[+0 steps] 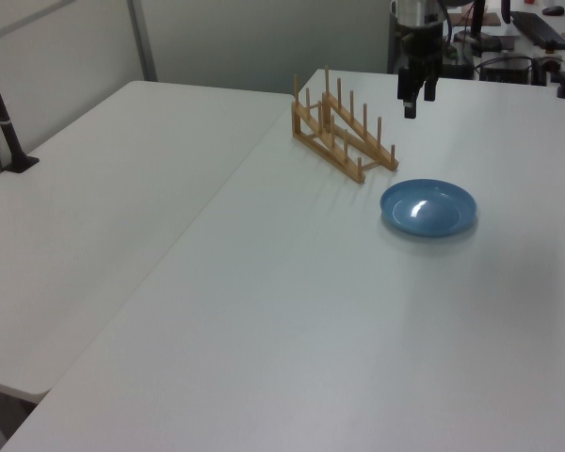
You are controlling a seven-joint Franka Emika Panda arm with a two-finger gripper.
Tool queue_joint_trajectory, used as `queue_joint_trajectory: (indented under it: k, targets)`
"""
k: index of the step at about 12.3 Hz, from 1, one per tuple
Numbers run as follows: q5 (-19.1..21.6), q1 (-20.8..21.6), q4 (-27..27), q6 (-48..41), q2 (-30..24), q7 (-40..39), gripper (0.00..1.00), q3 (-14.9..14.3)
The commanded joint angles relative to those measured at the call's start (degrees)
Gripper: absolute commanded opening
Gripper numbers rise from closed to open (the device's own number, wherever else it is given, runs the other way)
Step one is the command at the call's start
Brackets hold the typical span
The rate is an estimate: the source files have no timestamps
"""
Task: Place plate in plate rack
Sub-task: 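Lower the gripper and close it on the blue plate's rim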
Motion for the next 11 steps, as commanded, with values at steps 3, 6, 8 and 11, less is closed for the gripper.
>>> queue_joint_trajectory:
  k: [3, 6, 8, 11]
  targets:
    - [0.9, -1.1, -1.6, 3.6, 3.2, -10.5, 1.00, -1.9]
    - [1.0, -1.1, -3.2, 3.7, 5.8, -20.1, 0.97, -3.6]
    - [1.0, -1.0, -4.4, 3.7, 7.9, -24.2, 0.92, -4.2]
    - [0.6, 0.3, -5.3, 7.5, 13.1, -24.2, 0.72, -4.2]
